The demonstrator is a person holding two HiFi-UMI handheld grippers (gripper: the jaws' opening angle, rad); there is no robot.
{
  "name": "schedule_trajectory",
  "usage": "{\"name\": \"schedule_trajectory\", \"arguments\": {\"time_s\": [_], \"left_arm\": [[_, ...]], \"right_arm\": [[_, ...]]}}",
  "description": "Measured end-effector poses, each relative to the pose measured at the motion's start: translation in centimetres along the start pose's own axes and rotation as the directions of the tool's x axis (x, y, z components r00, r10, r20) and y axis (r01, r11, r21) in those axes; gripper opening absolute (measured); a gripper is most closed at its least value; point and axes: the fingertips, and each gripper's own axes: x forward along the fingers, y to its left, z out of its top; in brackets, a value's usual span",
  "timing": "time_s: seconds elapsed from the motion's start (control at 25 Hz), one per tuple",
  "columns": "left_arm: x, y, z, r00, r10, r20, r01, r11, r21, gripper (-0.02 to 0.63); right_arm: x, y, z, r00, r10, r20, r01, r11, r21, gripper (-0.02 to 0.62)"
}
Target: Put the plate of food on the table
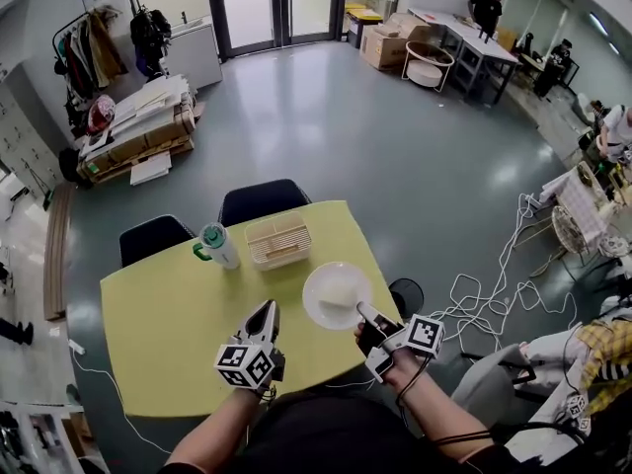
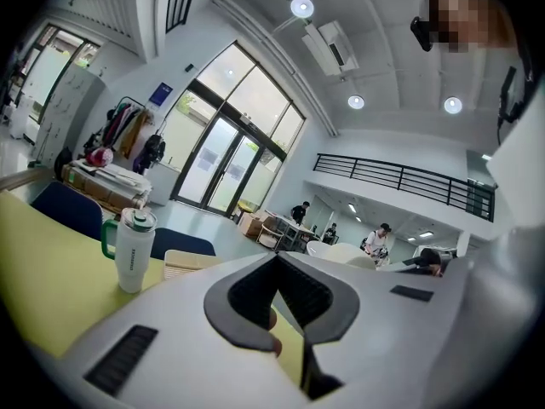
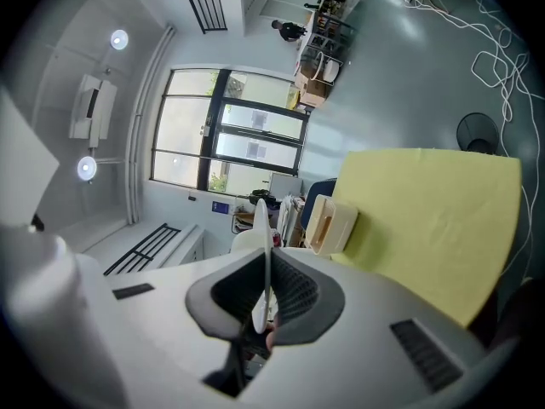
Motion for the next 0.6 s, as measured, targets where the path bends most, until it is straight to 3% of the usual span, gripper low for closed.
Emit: {"name": "schedule_trajectory", "arguments": {"time_s": [0.6], "left_arm": [[3.9, 2.9, 1.2, 1.0, 0.024, -0.005, -0.024, 1.0, -0.019, 0.009]], "right_arm": [[4.1, 0.0, 2.9, 1.0, 0.006, -0.016, -0.006, 1.0, 0.012, 0.021]]}}
